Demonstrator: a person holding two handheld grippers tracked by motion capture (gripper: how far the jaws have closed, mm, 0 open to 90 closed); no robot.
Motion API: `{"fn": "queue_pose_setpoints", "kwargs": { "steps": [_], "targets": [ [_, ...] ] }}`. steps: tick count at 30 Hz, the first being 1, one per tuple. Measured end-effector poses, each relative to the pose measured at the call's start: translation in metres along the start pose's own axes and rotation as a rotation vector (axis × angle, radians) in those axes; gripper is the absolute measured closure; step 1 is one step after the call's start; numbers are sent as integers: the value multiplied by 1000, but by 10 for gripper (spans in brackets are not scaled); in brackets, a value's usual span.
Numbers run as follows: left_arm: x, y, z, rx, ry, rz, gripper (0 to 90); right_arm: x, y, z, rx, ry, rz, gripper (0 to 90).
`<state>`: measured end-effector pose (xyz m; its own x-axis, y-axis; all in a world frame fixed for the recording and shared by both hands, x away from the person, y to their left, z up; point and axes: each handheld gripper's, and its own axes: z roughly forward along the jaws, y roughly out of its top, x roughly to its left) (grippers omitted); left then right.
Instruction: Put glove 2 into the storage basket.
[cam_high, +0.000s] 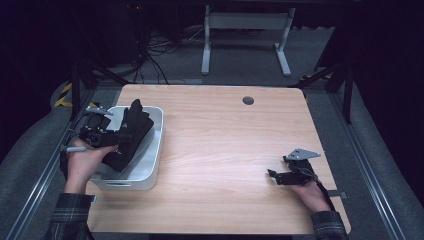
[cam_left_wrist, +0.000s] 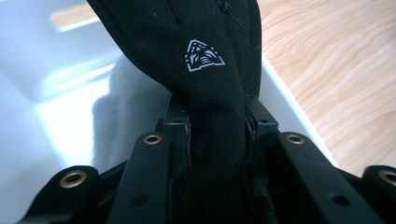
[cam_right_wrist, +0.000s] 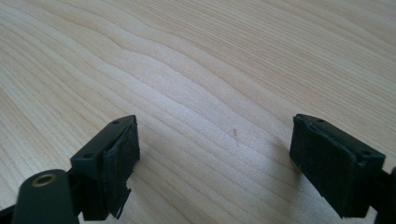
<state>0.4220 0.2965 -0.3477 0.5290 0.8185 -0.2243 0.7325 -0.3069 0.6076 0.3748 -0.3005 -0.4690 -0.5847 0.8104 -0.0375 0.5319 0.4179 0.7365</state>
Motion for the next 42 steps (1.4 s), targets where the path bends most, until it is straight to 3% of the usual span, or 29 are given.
{"fn": "queue_pose_setpoints", "kwargs": {
  "steps": [8, 12, 15, 19, 22, 26, 34, 42],
  "targets": [
    [20, -14, 14, 47, 7, 2, 650, 0, 0, 0, 0, -2, 2, 162],
    [24, -17, 20, 56, 74, -2, 448, 0, 0, 0, 0, -2, 2, 162],
    [20, -16, 15, 15, 116, 17, 310, 0, 0, 0, -1, -2, 2, 162],
    [17, -13, 7, -9, 135, 26, 220, 0, 0, 0, -1, -3, 2, 162],
    [4, -6, 1, -57, 103, 52, 211, 0, 0, 0, -1, -2, 2, 162],
    [-9, -1, 3, -78, 74, 75, 206, 0, 0, 0, 0, -2, 2, 162],
    [-48, 10, 21, -123, -36, 127, 196, 0, 0, 0, -1, -1, 1, 162],
    [-91, 16, 42, -126, -107, 204, 195, 1, 0, 0, -1, 0, 0, 162]
  ]
}}
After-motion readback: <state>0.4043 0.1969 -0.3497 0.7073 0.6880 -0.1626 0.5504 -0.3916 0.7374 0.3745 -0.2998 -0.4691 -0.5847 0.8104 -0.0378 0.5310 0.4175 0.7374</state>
